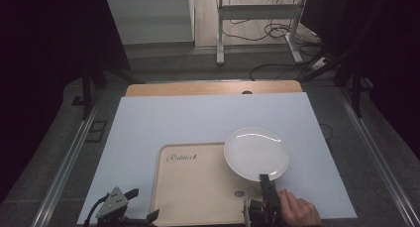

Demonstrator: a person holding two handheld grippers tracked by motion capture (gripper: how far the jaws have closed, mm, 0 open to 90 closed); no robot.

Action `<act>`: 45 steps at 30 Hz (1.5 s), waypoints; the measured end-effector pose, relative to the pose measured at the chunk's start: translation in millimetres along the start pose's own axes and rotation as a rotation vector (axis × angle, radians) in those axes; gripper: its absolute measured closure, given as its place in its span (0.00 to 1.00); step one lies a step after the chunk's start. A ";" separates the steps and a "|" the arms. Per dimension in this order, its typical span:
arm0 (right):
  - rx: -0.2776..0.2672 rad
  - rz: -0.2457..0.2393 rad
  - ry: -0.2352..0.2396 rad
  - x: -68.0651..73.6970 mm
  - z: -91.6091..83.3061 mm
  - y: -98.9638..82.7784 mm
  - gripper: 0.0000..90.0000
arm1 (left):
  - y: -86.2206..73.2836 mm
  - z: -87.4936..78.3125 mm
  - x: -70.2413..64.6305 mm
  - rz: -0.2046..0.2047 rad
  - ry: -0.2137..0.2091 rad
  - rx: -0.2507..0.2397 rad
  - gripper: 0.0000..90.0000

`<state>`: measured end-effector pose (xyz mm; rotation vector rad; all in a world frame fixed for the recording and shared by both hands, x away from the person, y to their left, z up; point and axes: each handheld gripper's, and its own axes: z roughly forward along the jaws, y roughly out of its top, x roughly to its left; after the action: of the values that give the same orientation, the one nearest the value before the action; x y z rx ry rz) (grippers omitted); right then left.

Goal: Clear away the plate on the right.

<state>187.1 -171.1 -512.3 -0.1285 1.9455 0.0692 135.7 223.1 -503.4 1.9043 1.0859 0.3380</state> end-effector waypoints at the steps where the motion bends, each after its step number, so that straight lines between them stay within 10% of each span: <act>1: -0.009 0.000 0.000 1.1 -1.3 1.6 0.92 | 0.0 0.1 -0.1 0.000 0.000 0.000 0.05; 2: 0.053 -0.027 -0.043 1.6 -7.9 5.2 0.92 | 0.0 0.1 -0.1 0.001 0.000 0.000 0.05; 8: -0.057 -0.010 0.007 5.7 -10.4 11.0 0.92 | 0.1 0.2 0.0 0.000 0.000 0.000 0.05; 45: -0.220 -0.084 0.020 31.1 -11.4 66.6 0.92 | -0.6 -1.1 -0.2 0.013 -0.013 -0.012 0.05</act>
<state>157.1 -108.1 -537.9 -0.3568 1.9456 0.2273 134.6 223.6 -503.2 1.9006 1.0614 0.3388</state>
